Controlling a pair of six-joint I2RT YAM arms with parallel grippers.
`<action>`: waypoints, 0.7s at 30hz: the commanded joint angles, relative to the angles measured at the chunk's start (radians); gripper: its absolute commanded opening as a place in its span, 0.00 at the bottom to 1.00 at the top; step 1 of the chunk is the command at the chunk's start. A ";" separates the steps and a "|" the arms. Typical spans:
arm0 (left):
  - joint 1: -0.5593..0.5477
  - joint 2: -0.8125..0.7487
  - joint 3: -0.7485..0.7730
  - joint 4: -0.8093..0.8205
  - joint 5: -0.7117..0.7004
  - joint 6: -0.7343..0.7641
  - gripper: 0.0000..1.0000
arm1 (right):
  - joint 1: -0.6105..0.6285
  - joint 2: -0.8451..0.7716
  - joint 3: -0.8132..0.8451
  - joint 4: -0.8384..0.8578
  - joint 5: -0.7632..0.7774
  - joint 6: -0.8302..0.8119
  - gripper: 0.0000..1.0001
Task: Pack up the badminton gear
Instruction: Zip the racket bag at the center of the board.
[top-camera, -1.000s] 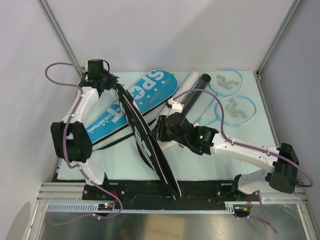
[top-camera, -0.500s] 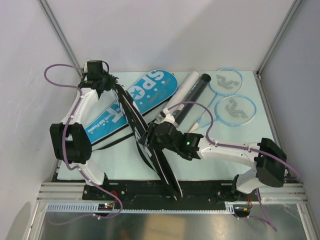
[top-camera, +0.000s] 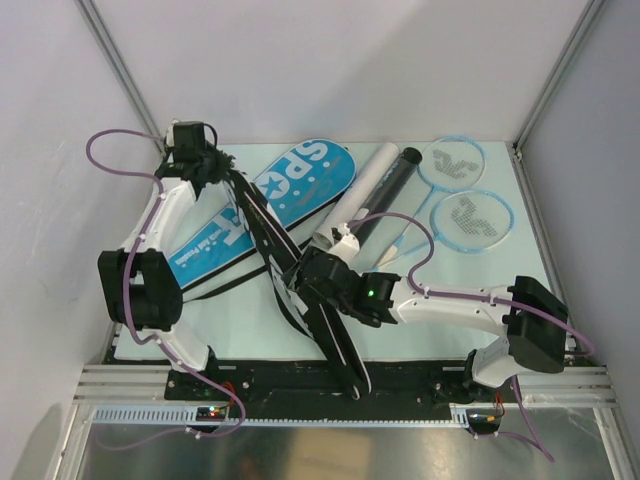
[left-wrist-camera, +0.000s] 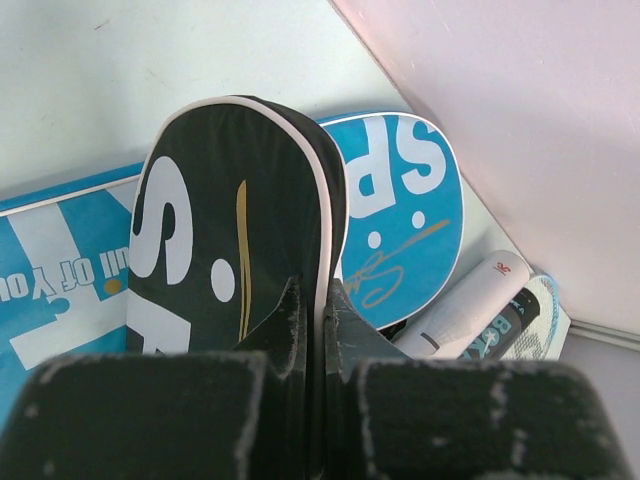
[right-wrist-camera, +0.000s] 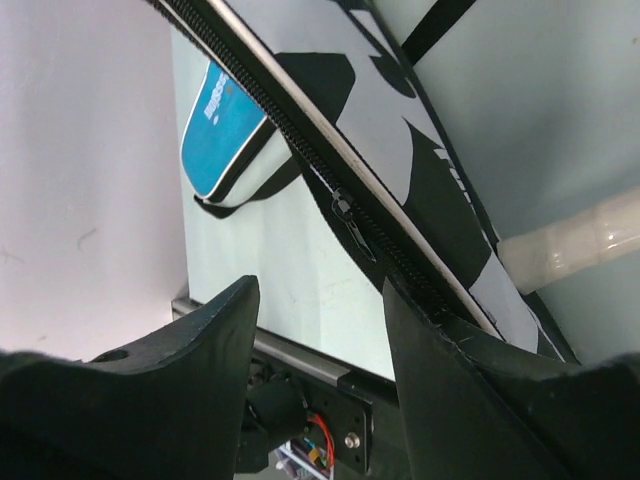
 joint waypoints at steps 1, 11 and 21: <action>0.005 -0.071 -0.013 -0.011 -0.006 -0.003 0.00 | -0.006 0.011 0.004 -0.041 0.181 0.055 0.59; 0.006 -0.076 -0.025 -0.011 -0.008 0.006 0.00 | -0.009 0.021 0.004 -0.038 0.325 -0.043 0.60; 0.007 -0.080 -0.036 -0.010 -0.017 0.019 0.00 | -0.010 0.061 0.004 0.029 0.418 -0.137 0.56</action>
